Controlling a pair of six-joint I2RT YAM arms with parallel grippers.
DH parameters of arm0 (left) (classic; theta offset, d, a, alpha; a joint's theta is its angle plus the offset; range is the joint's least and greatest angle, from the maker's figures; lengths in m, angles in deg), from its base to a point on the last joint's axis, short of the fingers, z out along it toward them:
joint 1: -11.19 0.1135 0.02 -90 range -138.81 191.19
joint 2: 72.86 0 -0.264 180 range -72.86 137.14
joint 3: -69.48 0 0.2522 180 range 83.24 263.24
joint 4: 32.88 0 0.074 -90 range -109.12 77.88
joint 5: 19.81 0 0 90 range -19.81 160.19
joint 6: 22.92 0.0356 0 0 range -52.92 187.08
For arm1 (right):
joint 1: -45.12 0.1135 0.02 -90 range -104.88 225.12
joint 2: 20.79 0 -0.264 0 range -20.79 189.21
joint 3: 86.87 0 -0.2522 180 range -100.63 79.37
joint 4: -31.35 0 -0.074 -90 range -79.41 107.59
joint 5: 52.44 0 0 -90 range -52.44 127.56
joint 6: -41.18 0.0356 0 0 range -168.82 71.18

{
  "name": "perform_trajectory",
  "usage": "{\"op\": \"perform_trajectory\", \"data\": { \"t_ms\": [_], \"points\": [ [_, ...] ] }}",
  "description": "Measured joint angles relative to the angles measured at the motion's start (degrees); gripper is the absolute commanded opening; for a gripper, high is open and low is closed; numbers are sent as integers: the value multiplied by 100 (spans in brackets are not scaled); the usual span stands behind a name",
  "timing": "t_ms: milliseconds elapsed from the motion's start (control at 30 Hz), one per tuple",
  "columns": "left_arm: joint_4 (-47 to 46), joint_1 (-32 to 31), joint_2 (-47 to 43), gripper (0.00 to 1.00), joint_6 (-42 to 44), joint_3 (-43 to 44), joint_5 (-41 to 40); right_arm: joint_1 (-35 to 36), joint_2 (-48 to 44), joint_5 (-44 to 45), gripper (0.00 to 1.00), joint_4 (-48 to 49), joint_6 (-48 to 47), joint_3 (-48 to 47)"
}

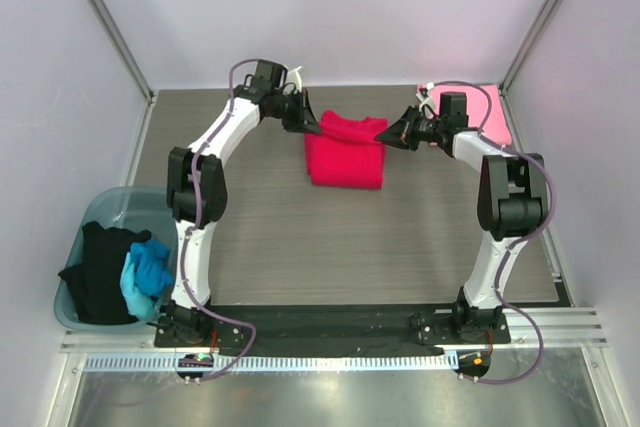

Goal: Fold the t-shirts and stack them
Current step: Fold the tshirt

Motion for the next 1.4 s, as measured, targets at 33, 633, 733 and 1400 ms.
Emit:
{"op": "perform_trajectory", "data": {
  "t_ms": [33,633,733,1400],
  "points": [
    [4,0,127,0,63,153,-39,-2,149,2,1,-17,-20,-155],
    [-1167,170,2507,22,179,2850,-400,-164,2422,190,1,470,-31,-2538],
    [-1377,212,2752,51,234,2898,-597,-219,2820,278,5,474,-33,-2933],
    [-2035,284,463,43,-199,1034,686,-251,1292,595,70,-968,-1919,-2616]
  ]
}}
